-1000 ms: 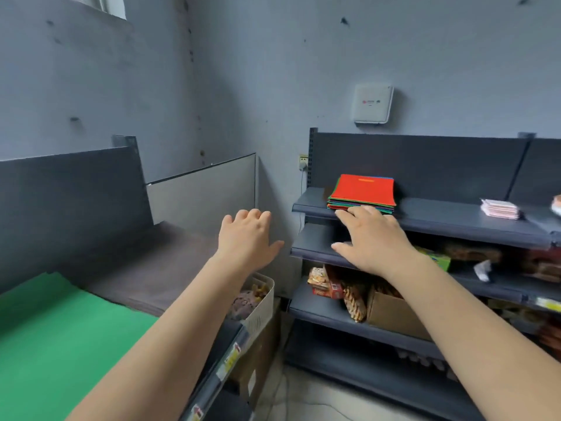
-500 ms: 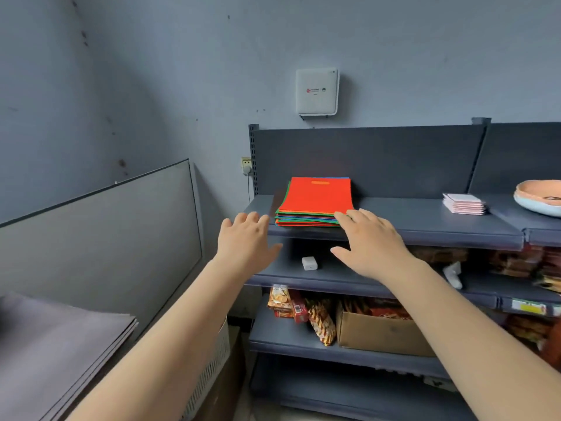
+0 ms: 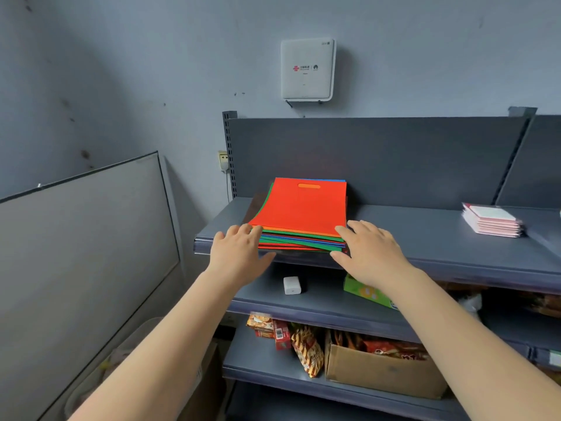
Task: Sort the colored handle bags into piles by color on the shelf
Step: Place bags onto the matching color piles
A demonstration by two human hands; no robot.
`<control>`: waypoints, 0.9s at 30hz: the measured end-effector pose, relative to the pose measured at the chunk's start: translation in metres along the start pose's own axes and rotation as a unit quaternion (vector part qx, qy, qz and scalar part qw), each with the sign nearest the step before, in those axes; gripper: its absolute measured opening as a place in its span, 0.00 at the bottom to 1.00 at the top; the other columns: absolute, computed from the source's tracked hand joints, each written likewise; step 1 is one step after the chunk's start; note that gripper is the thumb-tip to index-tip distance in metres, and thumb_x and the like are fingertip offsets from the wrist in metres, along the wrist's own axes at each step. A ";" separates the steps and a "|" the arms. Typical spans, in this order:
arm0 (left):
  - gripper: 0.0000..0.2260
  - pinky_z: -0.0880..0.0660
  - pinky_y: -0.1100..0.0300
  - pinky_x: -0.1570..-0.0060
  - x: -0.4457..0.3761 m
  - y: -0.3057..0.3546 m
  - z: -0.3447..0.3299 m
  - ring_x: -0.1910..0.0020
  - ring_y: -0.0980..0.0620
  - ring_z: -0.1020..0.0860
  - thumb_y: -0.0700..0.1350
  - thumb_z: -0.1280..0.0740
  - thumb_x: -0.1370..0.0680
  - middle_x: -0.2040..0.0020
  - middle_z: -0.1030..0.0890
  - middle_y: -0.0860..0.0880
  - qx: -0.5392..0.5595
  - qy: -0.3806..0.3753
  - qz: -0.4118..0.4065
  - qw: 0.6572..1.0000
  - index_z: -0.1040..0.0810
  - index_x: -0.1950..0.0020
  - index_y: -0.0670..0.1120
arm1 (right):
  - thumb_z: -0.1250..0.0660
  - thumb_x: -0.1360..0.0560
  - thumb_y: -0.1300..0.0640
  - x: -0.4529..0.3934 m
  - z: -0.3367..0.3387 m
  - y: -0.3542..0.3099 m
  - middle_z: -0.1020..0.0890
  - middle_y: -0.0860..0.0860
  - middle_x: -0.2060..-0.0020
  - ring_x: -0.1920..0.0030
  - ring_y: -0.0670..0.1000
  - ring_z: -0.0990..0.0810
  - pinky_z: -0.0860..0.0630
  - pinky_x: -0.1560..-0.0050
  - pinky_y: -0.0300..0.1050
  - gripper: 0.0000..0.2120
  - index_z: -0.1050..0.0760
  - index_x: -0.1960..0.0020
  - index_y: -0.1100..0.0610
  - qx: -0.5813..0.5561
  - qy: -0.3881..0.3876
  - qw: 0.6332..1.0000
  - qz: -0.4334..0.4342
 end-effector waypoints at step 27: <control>0.22 0.43 0.60 0.32 -0.160 0.003 -0.142 0.30 0.53 0.35 0.61 0.48 0.20 0.28 0.31 0.55 0.145 -0.028 -0.062 0.987 0.32 0.29 0.55 | 0.26 0.31 0.45 -0.160 -0.117 0.109 0.24 0.46 0.68 0.59 0.54 0.25 0.30 0.64 0.45 0.14 0.28 0.65 0.52 -0.225 0.051 0.929 -0.288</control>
Point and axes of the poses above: each hand's wrist, its own x-axis away from the middle knuckle, its own z-axis out of the back of the hand, y = z × x, the point moved 6 cm from there along -x, towards the middle knuckle
